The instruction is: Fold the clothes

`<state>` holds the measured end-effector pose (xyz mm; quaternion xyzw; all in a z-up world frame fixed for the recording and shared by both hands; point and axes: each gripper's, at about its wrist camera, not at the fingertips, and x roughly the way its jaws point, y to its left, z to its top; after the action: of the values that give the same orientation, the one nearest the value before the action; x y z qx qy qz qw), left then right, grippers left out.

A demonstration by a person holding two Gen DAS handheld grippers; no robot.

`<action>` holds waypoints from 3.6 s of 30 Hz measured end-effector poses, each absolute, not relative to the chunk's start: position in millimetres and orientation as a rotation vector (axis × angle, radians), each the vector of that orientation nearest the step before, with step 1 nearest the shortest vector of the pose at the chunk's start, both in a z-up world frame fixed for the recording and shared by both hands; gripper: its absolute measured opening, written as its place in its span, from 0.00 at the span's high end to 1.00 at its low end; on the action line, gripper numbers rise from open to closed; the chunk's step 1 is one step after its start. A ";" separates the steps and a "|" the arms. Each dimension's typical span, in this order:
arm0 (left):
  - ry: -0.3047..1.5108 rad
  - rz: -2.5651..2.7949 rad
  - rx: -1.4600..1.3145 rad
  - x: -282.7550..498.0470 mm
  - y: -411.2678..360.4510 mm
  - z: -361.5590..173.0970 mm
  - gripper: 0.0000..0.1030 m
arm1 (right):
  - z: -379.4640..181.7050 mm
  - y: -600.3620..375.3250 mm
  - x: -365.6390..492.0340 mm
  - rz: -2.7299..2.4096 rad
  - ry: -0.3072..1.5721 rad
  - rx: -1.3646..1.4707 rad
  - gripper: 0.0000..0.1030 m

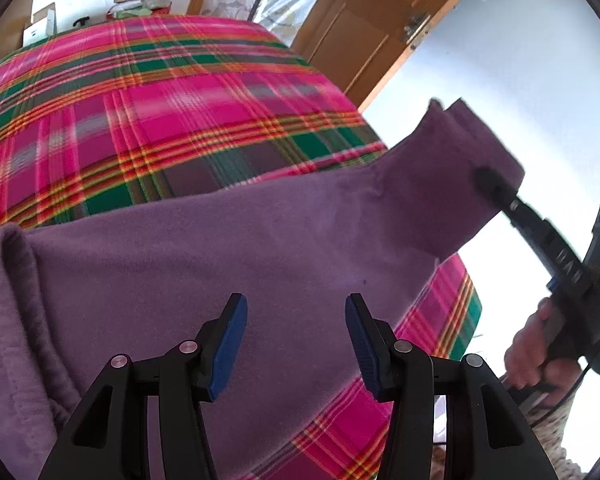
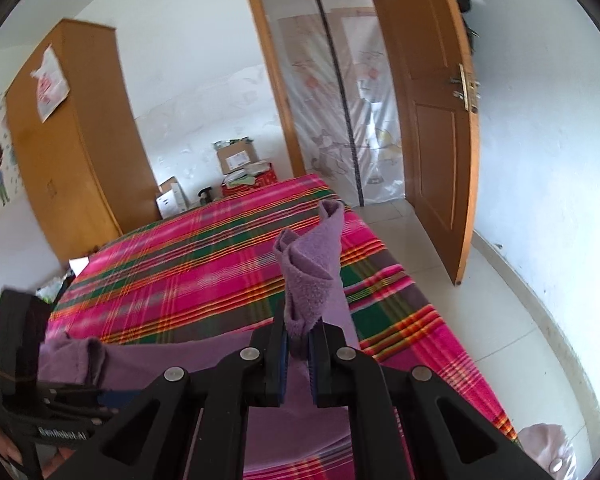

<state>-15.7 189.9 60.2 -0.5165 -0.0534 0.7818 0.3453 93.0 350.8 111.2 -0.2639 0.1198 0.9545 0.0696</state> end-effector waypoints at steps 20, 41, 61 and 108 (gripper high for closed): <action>-0.304 2.080 -1.263 -13.9 136.2 84.8 0.48 | 115.4 257.2 92.8 3.046 0.149 -0.804 0.92; -0.390 2.229 -1.231 -18.1 86.8 82.6 0.49 | 65.7 197.3 72.2 3.119 0.254 -1.053 0.92; -0.349 2.244 -1.260 -24.5 93.2 78.1 0.49 | 33.6 186.6 74.7 3.136 0.338 -1.284 0.81; -0.178 2.232 -1.430 -14.9 120.7 57.4 0.49 | 35.4 220.6 79.5 3.046 0.258 -1.180 0.79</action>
<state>-14.9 120.7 57.4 -0.5224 -0.0651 0.8156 0.2401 79.5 220.6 35.4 -0.3593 0.0787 0.9274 -0.0676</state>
